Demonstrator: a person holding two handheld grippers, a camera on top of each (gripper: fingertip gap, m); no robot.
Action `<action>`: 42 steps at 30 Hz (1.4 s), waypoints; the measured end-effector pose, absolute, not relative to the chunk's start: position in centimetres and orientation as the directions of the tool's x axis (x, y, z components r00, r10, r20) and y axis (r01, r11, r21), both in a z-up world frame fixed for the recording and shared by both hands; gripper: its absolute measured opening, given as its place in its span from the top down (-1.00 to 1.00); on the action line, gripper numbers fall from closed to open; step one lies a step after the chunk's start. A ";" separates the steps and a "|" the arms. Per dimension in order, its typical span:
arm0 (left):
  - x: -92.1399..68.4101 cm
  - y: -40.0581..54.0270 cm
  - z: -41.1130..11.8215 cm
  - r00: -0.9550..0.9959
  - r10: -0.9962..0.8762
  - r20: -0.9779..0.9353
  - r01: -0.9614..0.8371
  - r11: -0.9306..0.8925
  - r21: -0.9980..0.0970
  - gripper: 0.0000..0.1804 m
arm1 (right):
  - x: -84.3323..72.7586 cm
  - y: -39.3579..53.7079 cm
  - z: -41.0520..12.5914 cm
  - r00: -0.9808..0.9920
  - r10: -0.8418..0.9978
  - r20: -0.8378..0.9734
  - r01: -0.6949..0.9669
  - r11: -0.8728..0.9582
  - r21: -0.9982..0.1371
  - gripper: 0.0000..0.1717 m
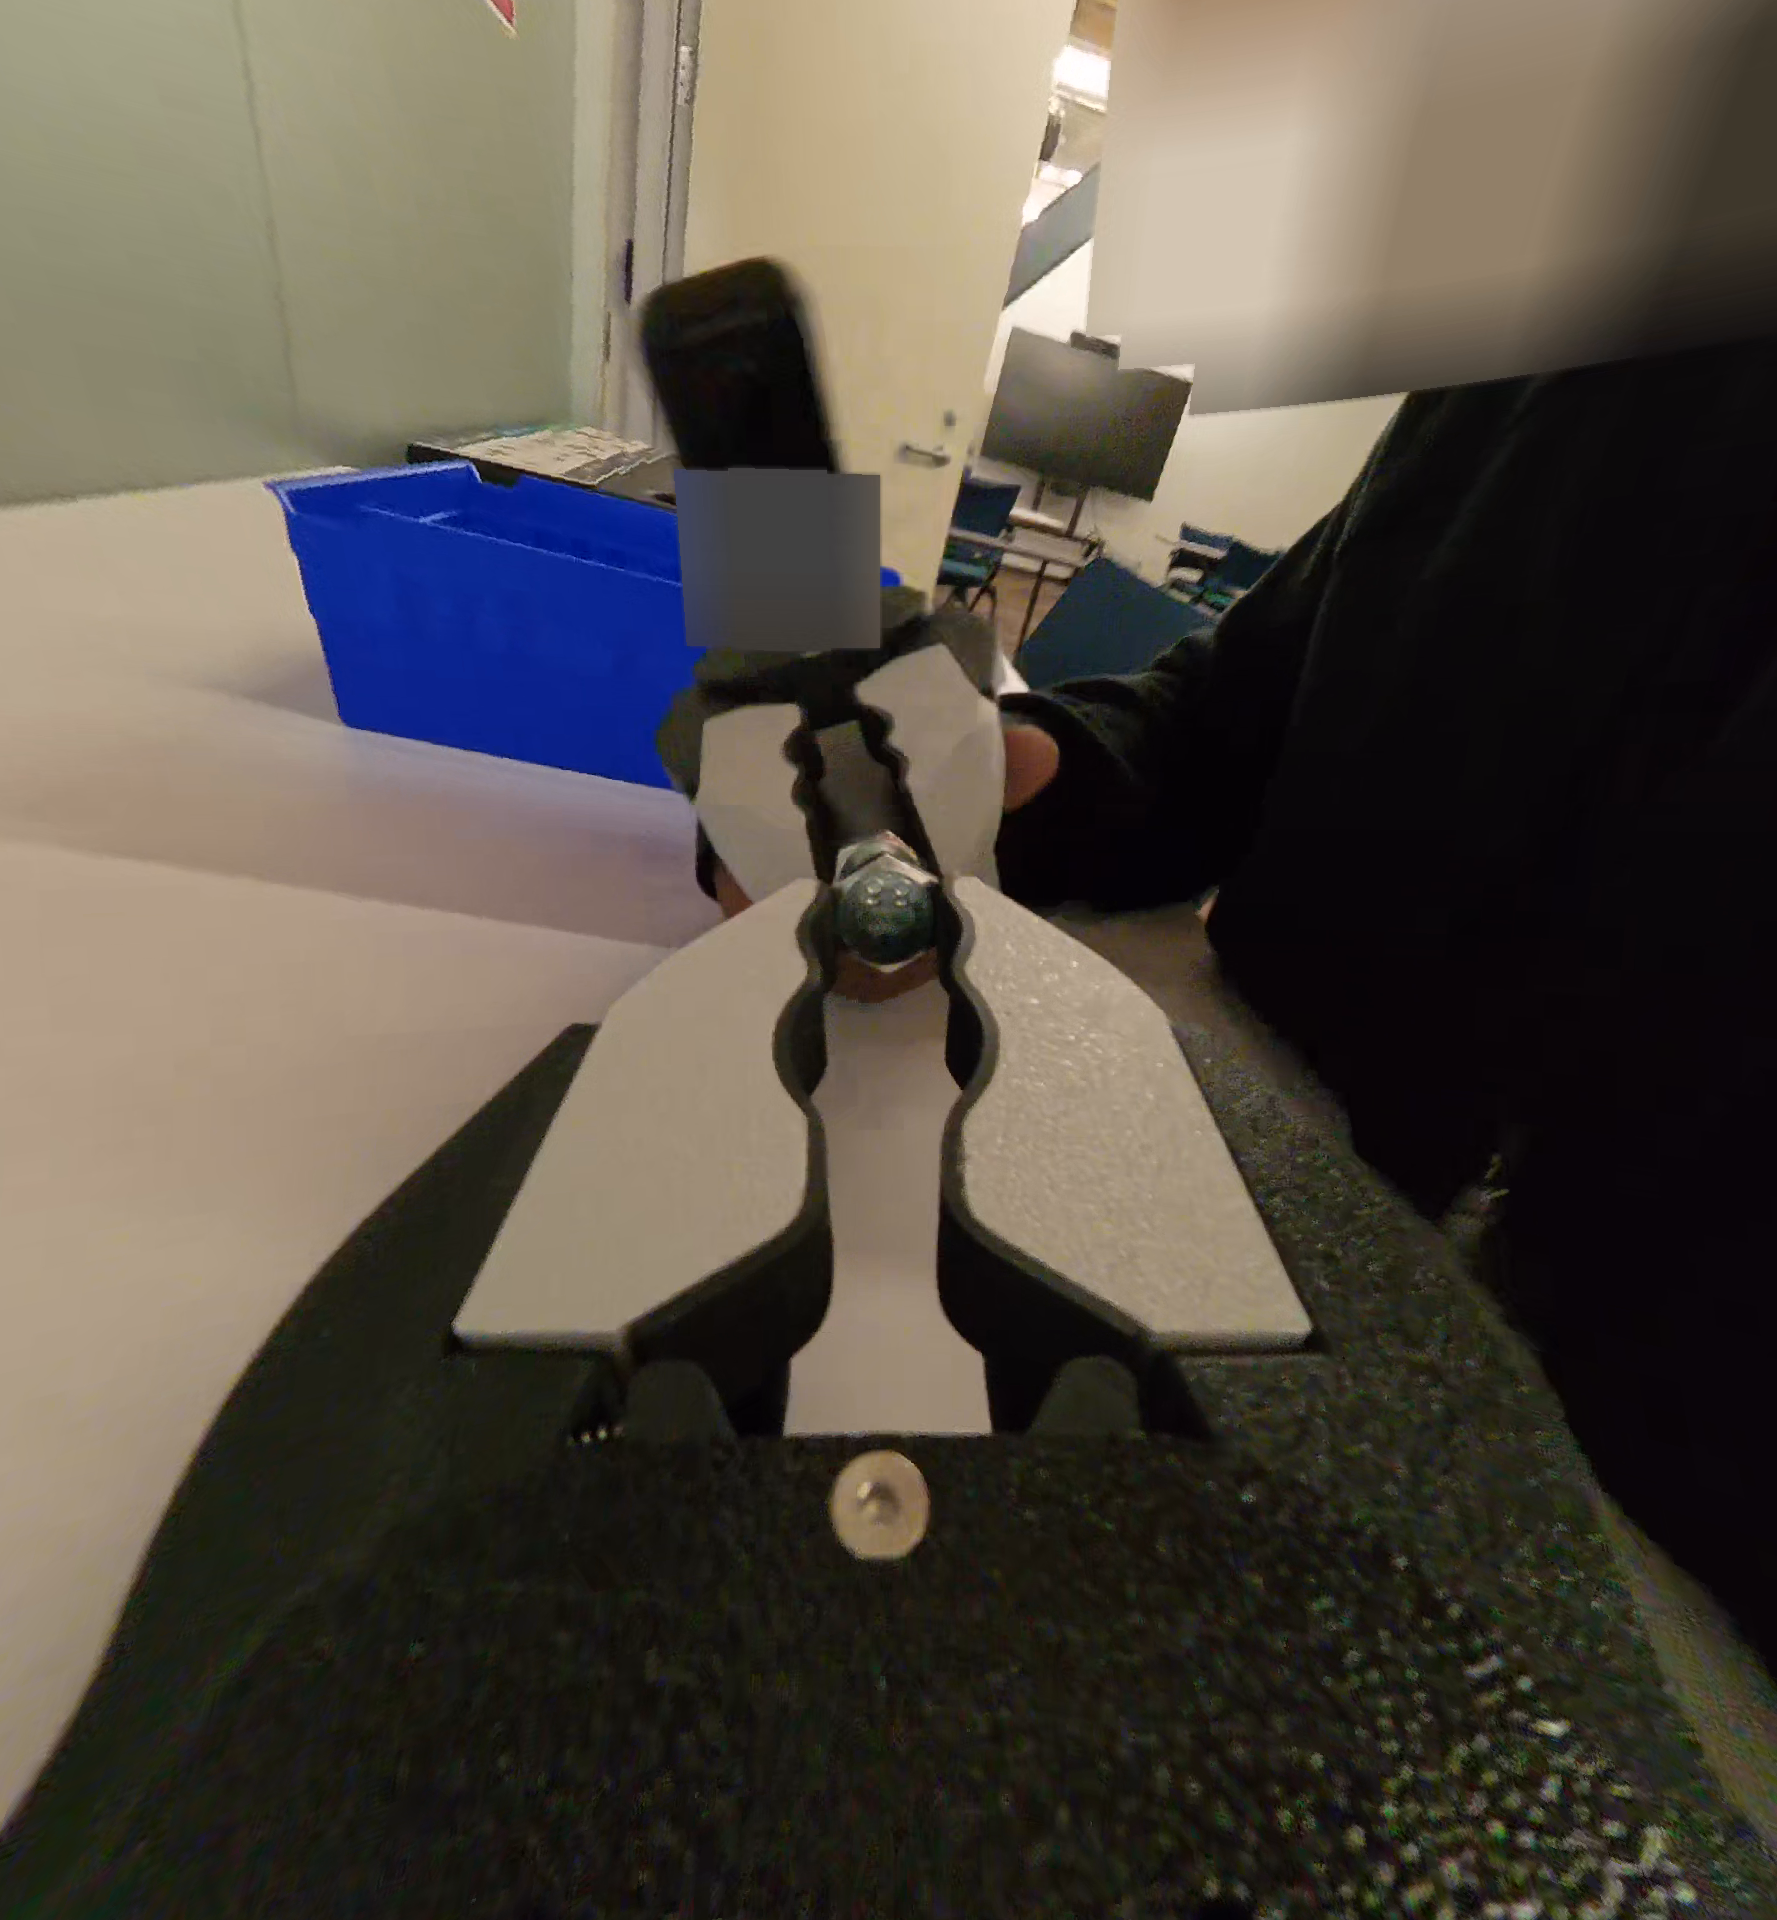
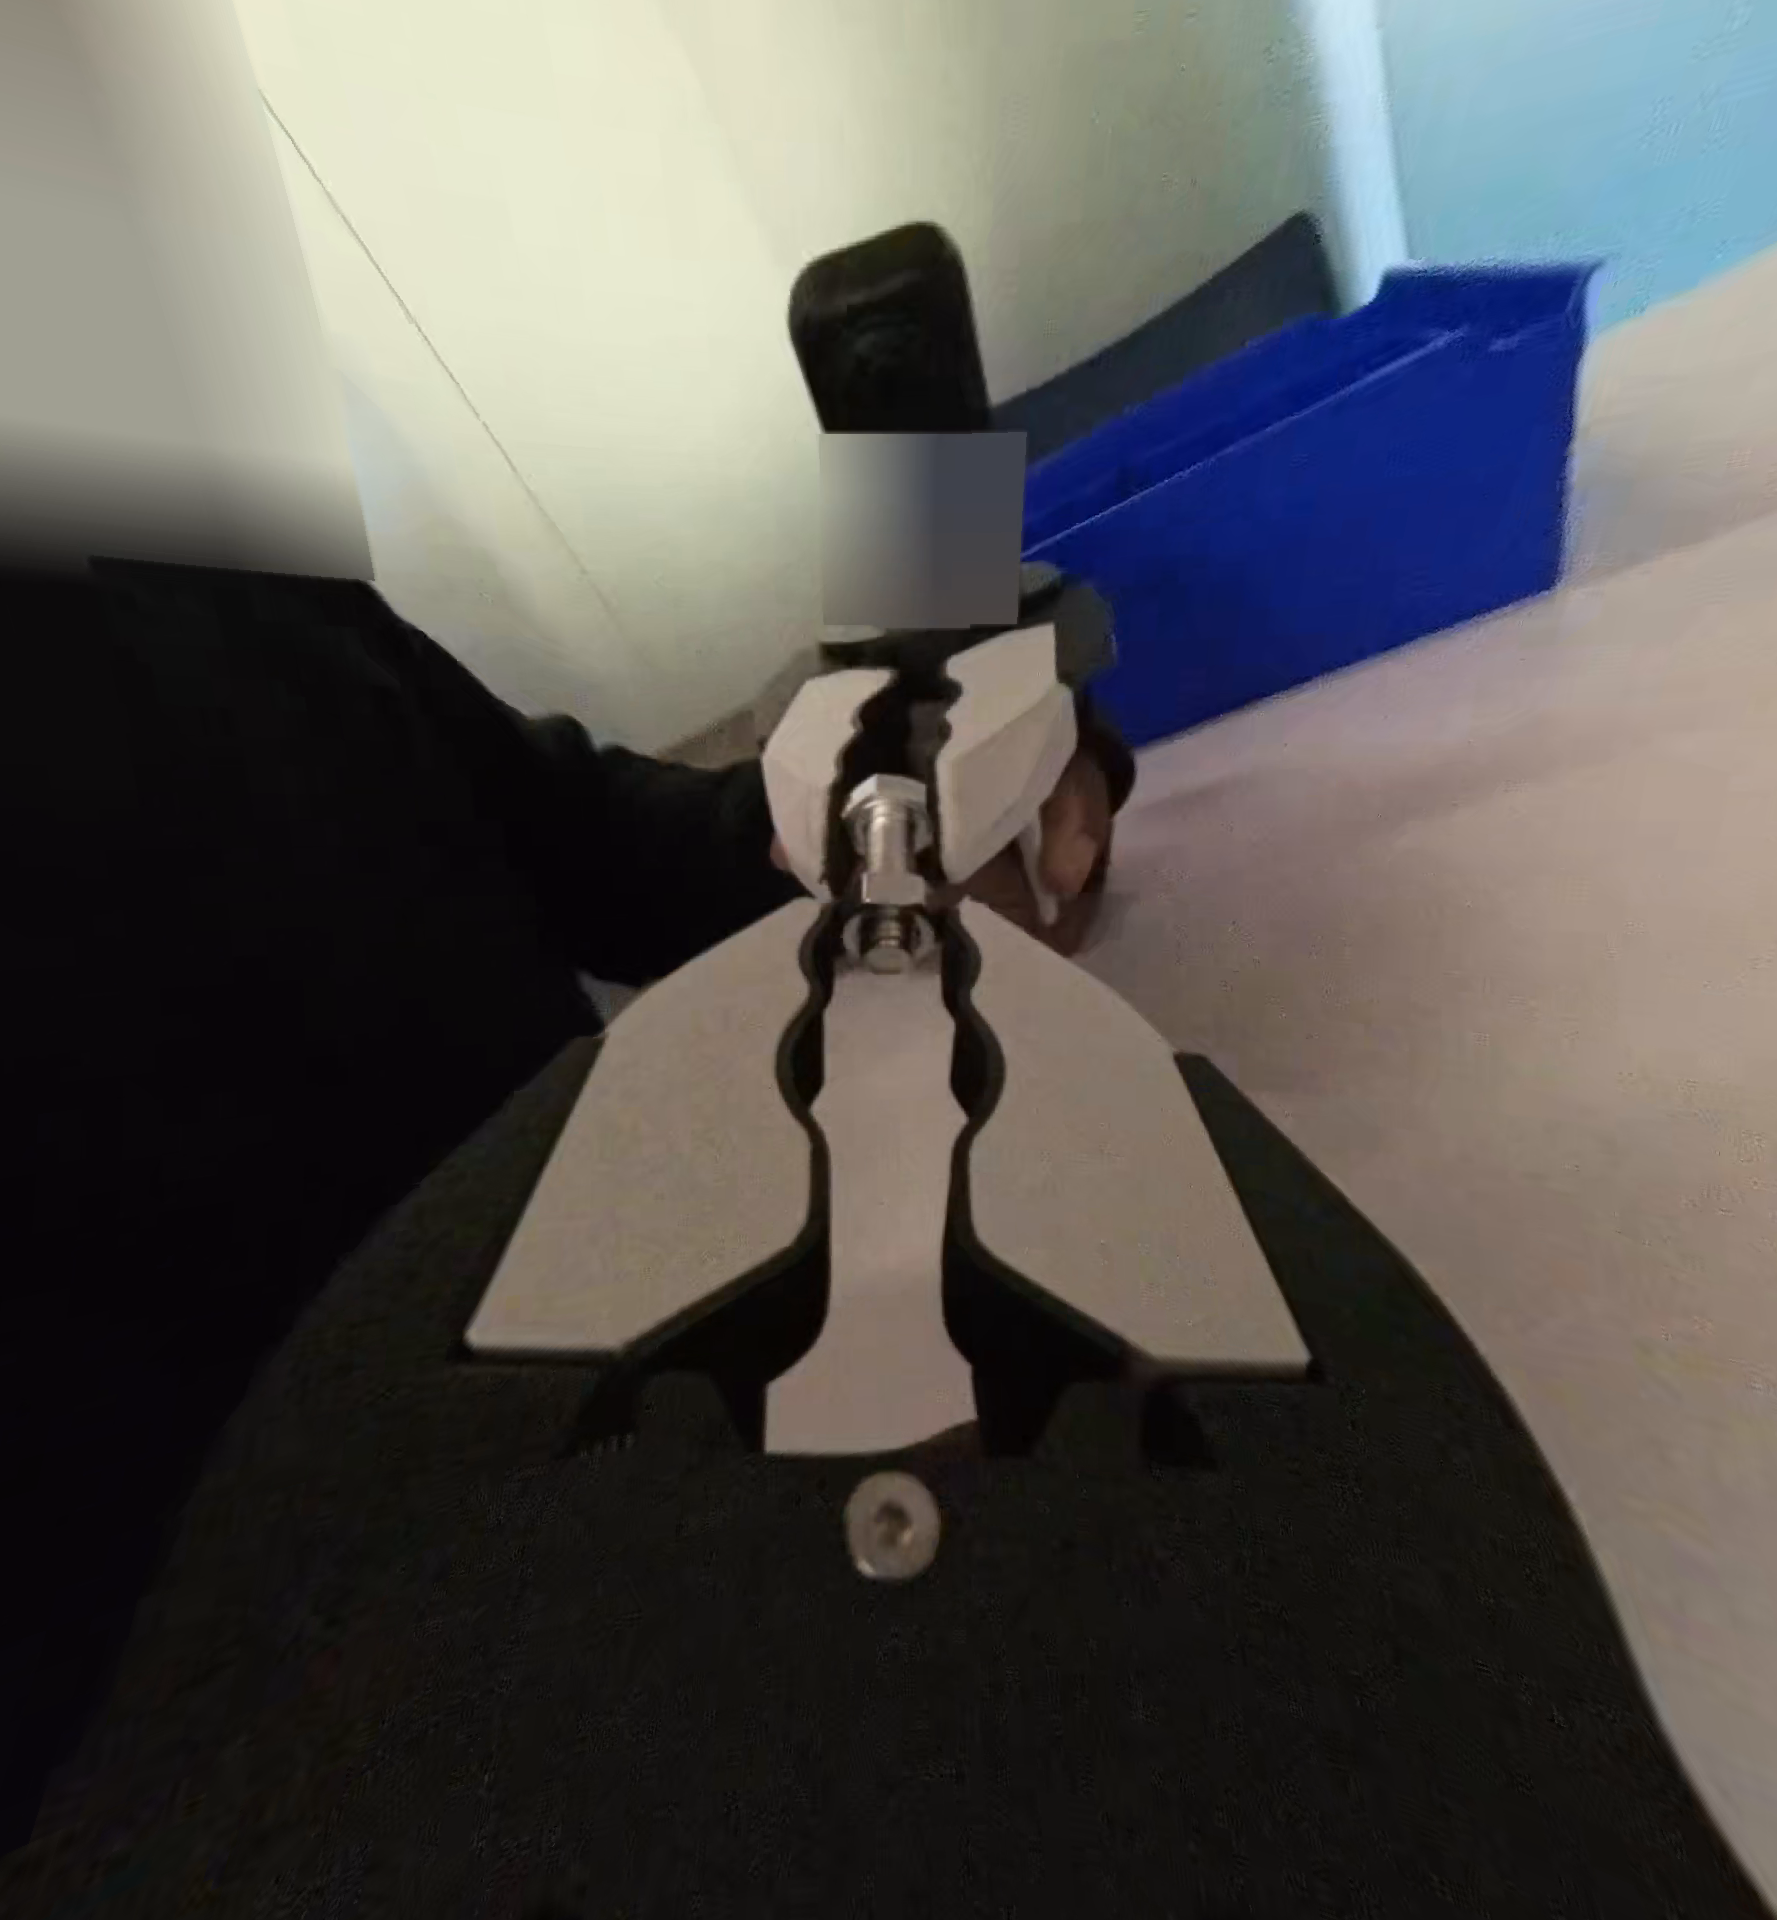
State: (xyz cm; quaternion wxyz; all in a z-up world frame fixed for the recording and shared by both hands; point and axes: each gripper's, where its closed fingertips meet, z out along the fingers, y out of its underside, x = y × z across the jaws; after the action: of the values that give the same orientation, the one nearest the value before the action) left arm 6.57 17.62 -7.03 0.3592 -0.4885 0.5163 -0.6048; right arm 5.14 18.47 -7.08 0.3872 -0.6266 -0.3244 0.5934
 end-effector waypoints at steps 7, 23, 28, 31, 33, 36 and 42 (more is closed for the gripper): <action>6.1 19.3 -6.5 -0.232 -0.907 0.353 -0.026 -0.357 -0.934 0.81 | 6.4 20.4 -6.6 0.420 0.903 0.085 0.022 0.083 -0.996 0.53; 6.3 18.1 -7.2 -0.258 -0.925 0.278 -0.083 -0.266 -0.960 0.81 | 5.2 18.8 -7.5 0.211 0.926 -0.313 0.001 -0.320 -0.947 0.78; 6.6 18.5 -7.0 -0.227 -0.932 0.283 -0.061 -0.277 -0.959 0.81 | 5.7 19.7 -7.2 0.114 0.849 -0.516 -0.131 -0.502 -0.855 0.71; 6.1 19.7 -6.5 -0.213 -0.905 0.368 -0.021 -0.372 -0.928 0.81 | 6.2 20.7 -7.0 0.321 0.920 -0.224 -0.075 -0.211 -0.975 0.53; 6.0 20.2 -6.6 -0.211 -0.876 0.435 -0.020 -0.441 -0.897 0.81 | 6.7 21.4 -6.9 0.459 0.888 0.028 0.025 0.019 -1.000 0.53; 5.9 20.1 -6.6 -0.225 -0.857 0.463 -0.032 -0.469 -0.883 0.81 | 6.5 21.1 -7.4 0.502 0.810 0.303 0.195 0.235 -0.952 0.56; 6.2 19.7 -7.0 -0.232 -0.853 0.467 -0.070 -0.465 -0.883 0.81 | 5.6 20.1 -7.8 0.465 0.766 0.444 0.274 0.352 -0.895 0.59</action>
State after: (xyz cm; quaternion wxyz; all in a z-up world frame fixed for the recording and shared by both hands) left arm 6.19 19.70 -7.05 0.2965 -0.5441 0.4240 -0.6605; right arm 5.60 20.08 -7.77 0.6654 -0.5382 -0.4832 0.1848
